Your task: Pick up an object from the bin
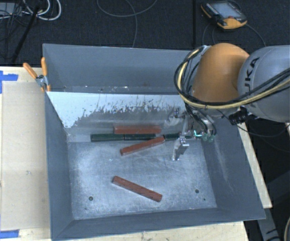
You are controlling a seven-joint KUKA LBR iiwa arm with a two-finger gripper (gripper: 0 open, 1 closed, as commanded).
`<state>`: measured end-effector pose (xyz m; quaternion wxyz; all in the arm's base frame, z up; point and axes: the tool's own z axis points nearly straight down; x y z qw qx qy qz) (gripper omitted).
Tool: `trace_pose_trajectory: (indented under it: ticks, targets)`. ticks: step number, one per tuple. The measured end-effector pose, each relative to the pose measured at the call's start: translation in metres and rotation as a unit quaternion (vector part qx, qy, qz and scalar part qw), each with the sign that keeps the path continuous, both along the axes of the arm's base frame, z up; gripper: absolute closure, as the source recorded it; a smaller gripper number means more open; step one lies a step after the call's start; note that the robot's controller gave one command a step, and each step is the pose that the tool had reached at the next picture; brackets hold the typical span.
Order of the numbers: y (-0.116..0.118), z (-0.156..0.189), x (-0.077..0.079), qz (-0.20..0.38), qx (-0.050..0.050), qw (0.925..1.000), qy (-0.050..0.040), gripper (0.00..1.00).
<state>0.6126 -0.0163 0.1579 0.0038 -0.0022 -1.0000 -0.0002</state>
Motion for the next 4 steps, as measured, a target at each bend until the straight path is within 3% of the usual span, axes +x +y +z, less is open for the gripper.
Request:
trace_pose_trajectory:
  ticks: [1,2,3,4]
  targets:
    - [0.000,0.004,0.002,0.000,0.000,1.0000,-0.0037,0.00]
    - [0.038,-0.017,-0.053,-0.032,0.000,0.9995,-0.0041,0.00]
    - [0.079,-0.064,-0.064,0.022,0.000,0.9997,-0.0042,0.00]
    - [0.088,-0.076,-0.076,0.007,-0.002,0.9999,-0.0101,0.00]
